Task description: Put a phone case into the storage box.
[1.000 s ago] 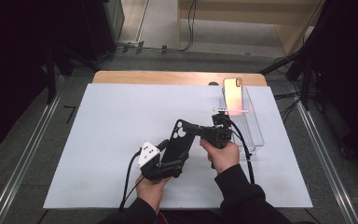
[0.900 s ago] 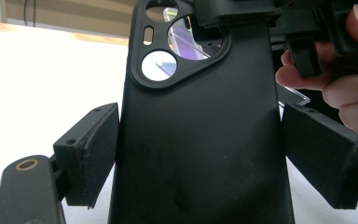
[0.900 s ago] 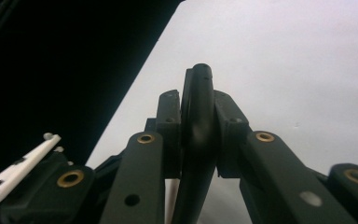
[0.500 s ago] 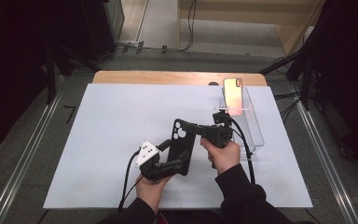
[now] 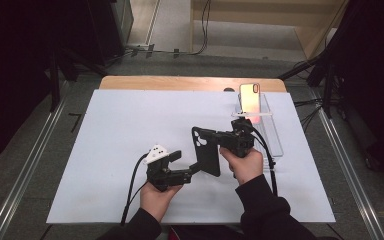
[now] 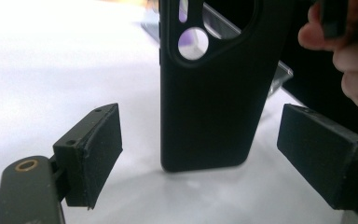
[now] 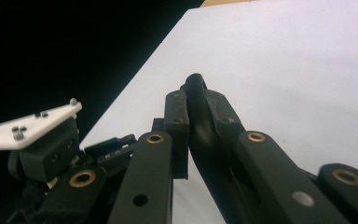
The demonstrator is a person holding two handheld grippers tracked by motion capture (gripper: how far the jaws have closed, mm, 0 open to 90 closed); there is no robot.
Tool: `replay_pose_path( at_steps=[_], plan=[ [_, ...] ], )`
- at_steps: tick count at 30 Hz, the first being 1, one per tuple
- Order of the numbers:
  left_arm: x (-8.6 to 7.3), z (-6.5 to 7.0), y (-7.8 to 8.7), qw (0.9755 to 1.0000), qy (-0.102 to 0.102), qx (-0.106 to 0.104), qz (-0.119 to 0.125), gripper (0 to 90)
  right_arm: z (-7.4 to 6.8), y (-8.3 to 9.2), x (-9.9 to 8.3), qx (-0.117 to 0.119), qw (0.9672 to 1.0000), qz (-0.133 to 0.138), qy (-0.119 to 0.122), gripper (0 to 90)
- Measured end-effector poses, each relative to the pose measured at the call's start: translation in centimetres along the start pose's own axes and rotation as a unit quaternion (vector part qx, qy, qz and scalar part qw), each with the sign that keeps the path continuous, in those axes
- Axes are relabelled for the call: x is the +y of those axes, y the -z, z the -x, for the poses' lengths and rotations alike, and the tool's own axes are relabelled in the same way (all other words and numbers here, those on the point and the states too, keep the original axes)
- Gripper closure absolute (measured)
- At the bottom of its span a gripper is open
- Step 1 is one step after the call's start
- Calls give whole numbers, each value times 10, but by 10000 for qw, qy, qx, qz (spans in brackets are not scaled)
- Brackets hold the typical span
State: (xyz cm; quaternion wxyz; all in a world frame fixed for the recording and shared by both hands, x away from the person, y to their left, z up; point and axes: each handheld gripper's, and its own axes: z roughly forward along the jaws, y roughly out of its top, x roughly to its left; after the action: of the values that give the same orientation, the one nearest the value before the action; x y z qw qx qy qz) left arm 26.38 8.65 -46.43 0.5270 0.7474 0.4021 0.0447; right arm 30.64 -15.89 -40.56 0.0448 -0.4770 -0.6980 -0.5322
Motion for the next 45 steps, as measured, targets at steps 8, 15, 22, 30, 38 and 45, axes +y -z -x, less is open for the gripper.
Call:
replay_pose_path(
  at_steps=[8,15,22,30,38,45],
  plan=[
    [14,-4,8,9992,-203,-189,-285,155,-2,4,1,22,9983,-92,578,786],
    [20,-9,5,9956,-412,-413,-734,159,-1,6,1,174,9965,-154,806,785],
    [35,-14,13,9929,-636,-631,-783,159,-2,8,4,484,9916,-372,1138,785],
    [49,-16,17,9821,-1220,-871,-1139,159,-1,10,4,719,9882,-483,1264,785],
    [62,-23,21,9791,-1156,-1317,-1034,170,0,10,4,1010,9851,-568,1274,785],
    [69,-26,22,9729,-1228,-1670,-1025,176,-1,9,2,1383,9786,-713,1349,785]
  ],
)
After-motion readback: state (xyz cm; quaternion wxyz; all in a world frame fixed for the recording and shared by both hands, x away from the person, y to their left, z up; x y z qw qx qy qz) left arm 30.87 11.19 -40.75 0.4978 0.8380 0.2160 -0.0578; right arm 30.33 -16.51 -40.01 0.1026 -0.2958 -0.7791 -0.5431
